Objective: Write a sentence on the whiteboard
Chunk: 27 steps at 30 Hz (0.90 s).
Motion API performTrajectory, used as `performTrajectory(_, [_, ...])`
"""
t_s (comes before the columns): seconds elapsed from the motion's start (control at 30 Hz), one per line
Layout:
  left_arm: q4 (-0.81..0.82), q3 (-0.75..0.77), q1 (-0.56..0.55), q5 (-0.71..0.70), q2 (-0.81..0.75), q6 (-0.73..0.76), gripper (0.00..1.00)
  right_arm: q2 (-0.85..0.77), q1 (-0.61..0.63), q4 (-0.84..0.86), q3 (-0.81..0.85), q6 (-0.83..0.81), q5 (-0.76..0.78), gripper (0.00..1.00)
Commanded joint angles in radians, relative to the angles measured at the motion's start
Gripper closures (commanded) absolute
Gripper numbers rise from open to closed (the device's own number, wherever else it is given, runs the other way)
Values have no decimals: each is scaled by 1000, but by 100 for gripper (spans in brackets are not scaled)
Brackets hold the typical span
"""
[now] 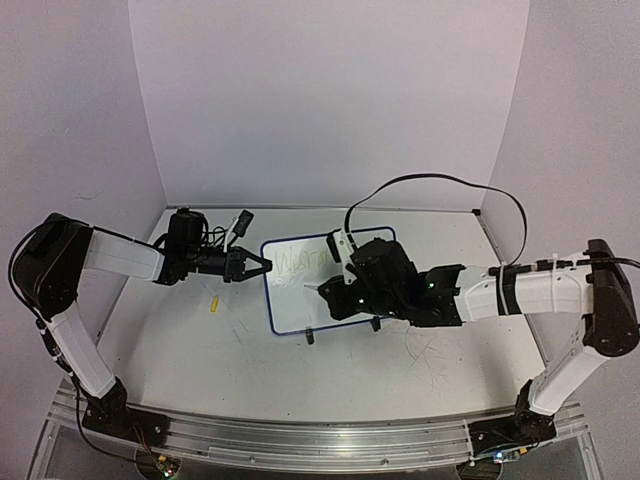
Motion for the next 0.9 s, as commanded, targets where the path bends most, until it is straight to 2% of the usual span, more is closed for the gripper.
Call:
performTrajectory(0.0, [-38,-11,-5,-175,0,61,100,42,20,55,60,7,-19,100])
performTrajectory(0.27, [-38,-13,-5,-172,-4,60,100,107,59,58,128,-18,-21,100])
performTrajectory(0.7, [-38,-9,-8,-167,5,57,100,89,61,56,110,-12,12,100])
performTrajectory(0.87, [-38,-3,-11,-169,15,55,100,68,61,56,92,-15,68,100])
